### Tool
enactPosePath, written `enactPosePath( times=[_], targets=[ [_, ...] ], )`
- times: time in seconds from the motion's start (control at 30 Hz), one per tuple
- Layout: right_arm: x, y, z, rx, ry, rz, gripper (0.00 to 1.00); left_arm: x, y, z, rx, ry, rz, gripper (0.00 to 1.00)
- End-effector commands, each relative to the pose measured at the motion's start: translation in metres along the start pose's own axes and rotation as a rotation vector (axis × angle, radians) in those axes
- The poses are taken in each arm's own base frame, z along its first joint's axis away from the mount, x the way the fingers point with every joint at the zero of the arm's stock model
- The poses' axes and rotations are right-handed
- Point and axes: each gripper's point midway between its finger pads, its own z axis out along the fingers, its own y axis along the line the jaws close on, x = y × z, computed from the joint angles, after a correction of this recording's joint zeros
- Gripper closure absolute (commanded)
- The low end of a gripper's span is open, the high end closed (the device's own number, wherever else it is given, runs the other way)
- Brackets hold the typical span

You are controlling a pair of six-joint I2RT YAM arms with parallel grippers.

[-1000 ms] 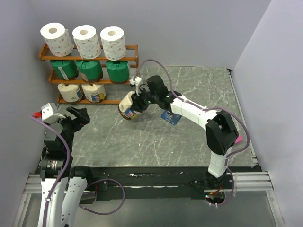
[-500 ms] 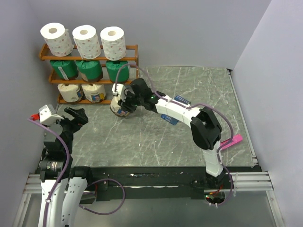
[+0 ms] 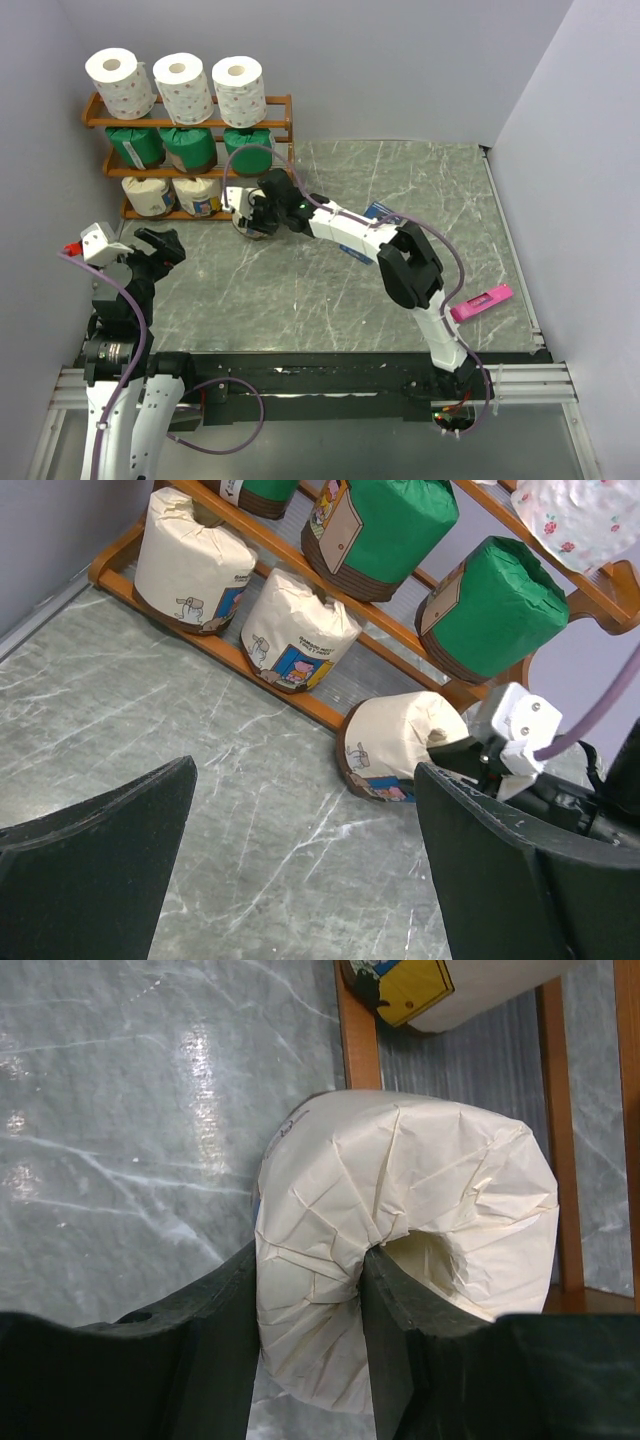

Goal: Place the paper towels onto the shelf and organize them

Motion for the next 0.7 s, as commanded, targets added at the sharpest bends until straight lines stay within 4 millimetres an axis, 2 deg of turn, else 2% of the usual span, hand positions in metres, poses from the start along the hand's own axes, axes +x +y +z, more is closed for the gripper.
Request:
enactPosePath(
  times=[0.0, 0.23, 0.4, 0.67],
  targets=[
    [-0.038, -0.041, -0.006, 0.132, -0.062, -0.096, 0.53, -0.02, -0.007, -0.006, 0.015, -0.059, -0.032, 0.04],
    [-0.033, -0.043, 0.005, 0.144, -0.045, -0.094, 0.52, -0.02, -0.006, -0.006, 0.007, -0.06, -0.035, 0.04],
    [-0.033, -0.055, 0.005, 0.207, -0.024, -0.109, 0.52, -0.021, -0.006, -0.006, 0.01, -0.062, -0.034, 0.04],
    [-0.034, -0.063, 0.006, 0.249, -0.01, -0.124, 0.54, -0.022, -0.006, -0.007, 0.009, -0.066, -0.035, 0.04]
  ],
)
